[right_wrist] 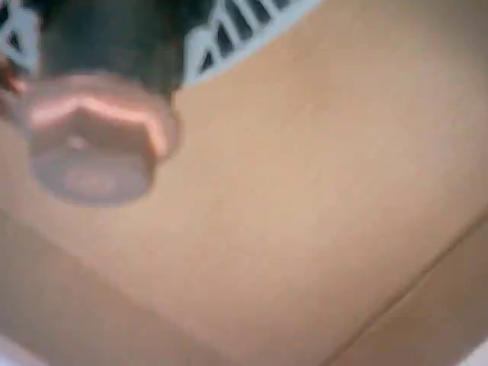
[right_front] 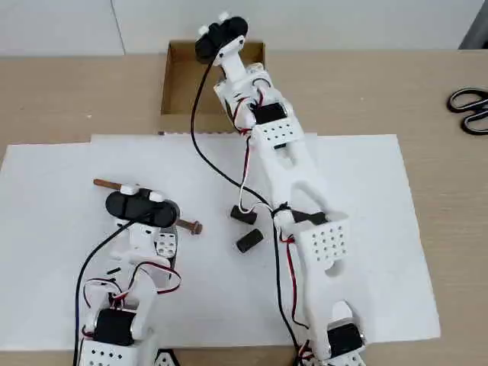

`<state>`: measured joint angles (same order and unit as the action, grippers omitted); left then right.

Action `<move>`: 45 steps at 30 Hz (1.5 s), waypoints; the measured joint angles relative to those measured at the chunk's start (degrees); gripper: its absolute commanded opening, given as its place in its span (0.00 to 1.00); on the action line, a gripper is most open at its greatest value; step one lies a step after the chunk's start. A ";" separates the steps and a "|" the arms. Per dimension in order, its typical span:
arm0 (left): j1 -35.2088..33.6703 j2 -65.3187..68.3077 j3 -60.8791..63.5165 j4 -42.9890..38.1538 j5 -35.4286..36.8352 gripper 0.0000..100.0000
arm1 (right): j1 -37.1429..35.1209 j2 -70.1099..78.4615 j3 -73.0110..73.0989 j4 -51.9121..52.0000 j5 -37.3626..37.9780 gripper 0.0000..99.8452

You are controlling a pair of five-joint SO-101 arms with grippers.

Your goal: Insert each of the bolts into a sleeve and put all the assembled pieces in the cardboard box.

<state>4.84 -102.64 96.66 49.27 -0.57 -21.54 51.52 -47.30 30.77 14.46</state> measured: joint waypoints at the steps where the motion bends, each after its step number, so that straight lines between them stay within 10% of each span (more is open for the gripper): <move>1: 0.00 0.00 0.00 0.00 0.00 0.01 | -0.18 2.11 -2.73 1.05 0.00 0.12; 25: -11.60 0.00 0.00 0.00 2.46 0.01 | -2.11 10.20 -46.42 52.40 0.09 0.15; 37: -13.45 0.00 0.00 0.00 2.81 0.01 | -2.11 -1.05 -43.60 65.93 0.09 0.15; 45: -15.38 0.00 0.00 -0.18 3.08 0.01 | -2.11 -22.59 -11.78 65.93 0.09 0.15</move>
<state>-10.55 -102.64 96.66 49.10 2.51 -23.65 28.92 -59.08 96.70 14.55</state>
